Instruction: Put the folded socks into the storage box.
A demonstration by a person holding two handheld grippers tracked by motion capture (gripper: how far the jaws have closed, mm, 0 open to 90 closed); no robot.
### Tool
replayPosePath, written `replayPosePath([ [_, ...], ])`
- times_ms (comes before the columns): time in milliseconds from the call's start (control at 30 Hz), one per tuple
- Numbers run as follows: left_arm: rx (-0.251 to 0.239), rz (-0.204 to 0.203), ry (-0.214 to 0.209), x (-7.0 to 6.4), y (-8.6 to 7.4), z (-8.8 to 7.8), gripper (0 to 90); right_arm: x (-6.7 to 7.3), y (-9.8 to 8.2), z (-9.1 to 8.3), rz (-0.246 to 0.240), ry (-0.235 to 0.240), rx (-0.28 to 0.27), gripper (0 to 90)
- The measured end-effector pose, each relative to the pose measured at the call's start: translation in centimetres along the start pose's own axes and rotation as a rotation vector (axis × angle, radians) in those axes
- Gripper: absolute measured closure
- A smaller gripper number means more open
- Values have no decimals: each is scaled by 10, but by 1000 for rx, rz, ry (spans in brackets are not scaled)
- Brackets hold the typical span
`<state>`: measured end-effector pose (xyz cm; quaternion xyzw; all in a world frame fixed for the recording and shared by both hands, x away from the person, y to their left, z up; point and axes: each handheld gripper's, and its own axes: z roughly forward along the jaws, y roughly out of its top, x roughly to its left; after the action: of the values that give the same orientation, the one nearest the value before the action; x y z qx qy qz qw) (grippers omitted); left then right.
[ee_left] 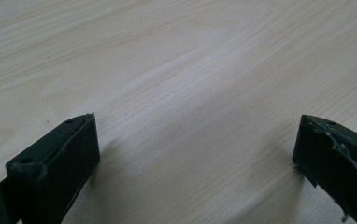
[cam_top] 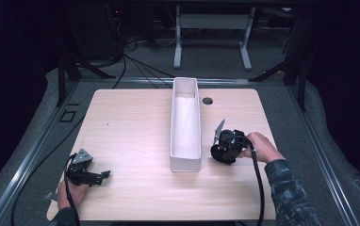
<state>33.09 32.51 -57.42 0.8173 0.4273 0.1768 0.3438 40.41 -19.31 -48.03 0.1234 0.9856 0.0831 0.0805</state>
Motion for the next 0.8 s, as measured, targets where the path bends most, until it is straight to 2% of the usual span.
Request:
replayPosePath([
  [400,1,0,1,0,0,0,3,-3,9,-13,-14,27,32,650],
  [500,1,-2,0,0,0,0,3,-5,10,-16,-5,45,40,650],
  [800,0,0,1,0,0,0,3,-9,13,-28,-5,53,50,646],
])
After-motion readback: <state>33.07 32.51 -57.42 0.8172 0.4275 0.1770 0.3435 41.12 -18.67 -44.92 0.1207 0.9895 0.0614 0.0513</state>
